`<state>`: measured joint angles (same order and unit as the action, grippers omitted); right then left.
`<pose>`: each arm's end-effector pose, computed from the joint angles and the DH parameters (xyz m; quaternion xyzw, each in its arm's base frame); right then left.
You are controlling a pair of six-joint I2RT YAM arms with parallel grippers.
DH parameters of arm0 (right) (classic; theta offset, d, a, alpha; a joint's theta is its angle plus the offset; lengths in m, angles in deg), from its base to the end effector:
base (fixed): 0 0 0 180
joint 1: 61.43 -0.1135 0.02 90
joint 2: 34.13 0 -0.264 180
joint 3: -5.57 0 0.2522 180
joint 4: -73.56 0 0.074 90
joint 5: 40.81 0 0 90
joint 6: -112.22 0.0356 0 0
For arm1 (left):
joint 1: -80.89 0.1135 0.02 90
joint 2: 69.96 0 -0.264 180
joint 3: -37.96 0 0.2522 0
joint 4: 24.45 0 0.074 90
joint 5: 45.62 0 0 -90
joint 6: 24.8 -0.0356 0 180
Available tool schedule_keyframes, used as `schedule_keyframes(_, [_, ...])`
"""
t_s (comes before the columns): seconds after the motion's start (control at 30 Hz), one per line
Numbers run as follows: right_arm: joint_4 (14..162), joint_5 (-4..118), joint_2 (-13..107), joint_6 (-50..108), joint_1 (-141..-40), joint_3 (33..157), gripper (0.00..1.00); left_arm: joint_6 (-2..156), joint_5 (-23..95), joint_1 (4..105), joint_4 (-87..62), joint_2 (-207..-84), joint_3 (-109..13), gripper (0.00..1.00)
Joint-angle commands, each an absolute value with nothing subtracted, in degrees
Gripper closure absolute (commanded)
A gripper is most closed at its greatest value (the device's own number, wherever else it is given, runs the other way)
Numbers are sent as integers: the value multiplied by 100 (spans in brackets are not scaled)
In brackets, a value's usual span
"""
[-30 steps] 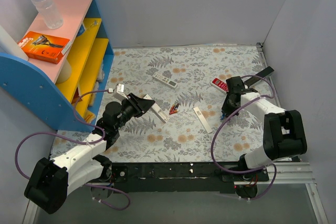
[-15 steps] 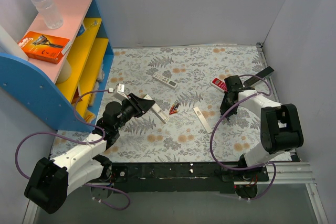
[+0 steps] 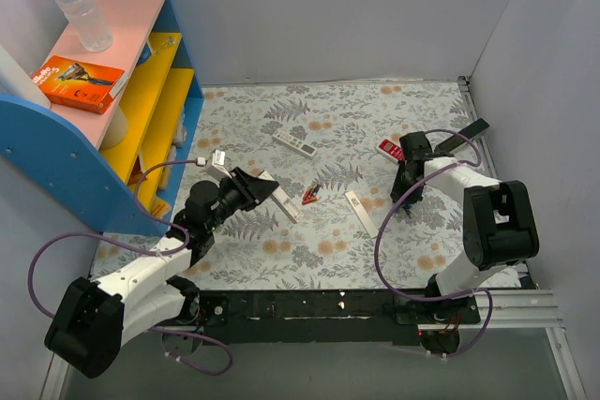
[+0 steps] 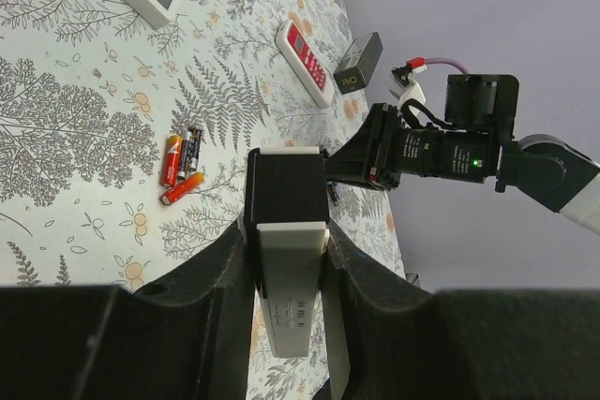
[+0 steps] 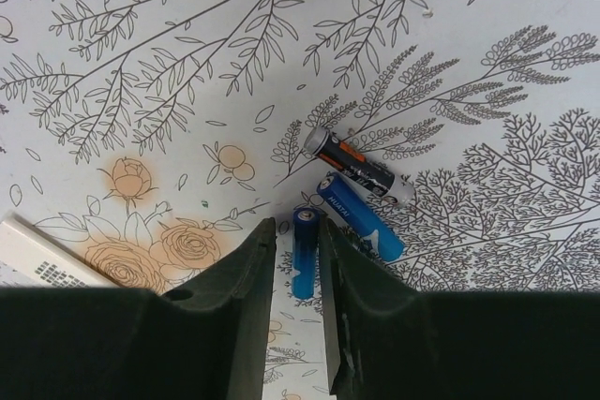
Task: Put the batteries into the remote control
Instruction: Pick up the battery from the center of the board, then load the battery into the remote control.
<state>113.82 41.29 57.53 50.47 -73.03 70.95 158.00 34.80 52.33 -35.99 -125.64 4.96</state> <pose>0.2922 0.0550 0.1655 0.1553 0.9645 0.0057 0.2137 0.1824 -0.1060 0.2132 -0.3643 0.6801 -0.5834 0.2537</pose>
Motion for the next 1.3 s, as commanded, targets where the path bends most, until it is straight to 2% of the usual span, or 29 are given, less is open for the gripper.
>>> schedule_keyframes(0.0, [11316, 3952, 6052, 4806, -7268, 7075, 72, 15731, 3313, 5259, -3846, -12568, 276, 100])
schedule_keyframes(0.07, [11290, 3944, 6053, 4684, -7268, 7101, 76, 15731, 3234, 5259, -3951, -12603, 276, 100])
schedule_keyframes(0.1, [11298, 3961, 6044, 4631, -7268, 7101, 83, 15740, 3216, 5259, -3978, -12612, 276, 100])
schedule_keyframes(0.2, [11176, 4163, 5877, 4376, -7277, 7101, 96, 15757, 3111, 5259, -4162, -12673, 284, 100])
schedule_keyframes(0.53, [10367, 5314, 4024, 3603, -7883, 7048, 99, 15907, 2487, 5259, -5137, -13148, 188, 100])
schedule_keyframes(0.8, [9559, 5718, 2776, 3039, -9253, 7250, 99, 16126, 2127, 5259, -6104, -13570, 65, 100])
schedule_keyframes(1.07, [8821, 5807, 2607, 2960, -10694, 7496, 99, 16320, 2003, 5259, -6597, -13807, -76, 100])
schedule_keyframes(1.27, [8548, 5666, 2660, 2793, -11275, 7593, 99, 16557, 2100, 5259, -6729, -13860, -129, 100])
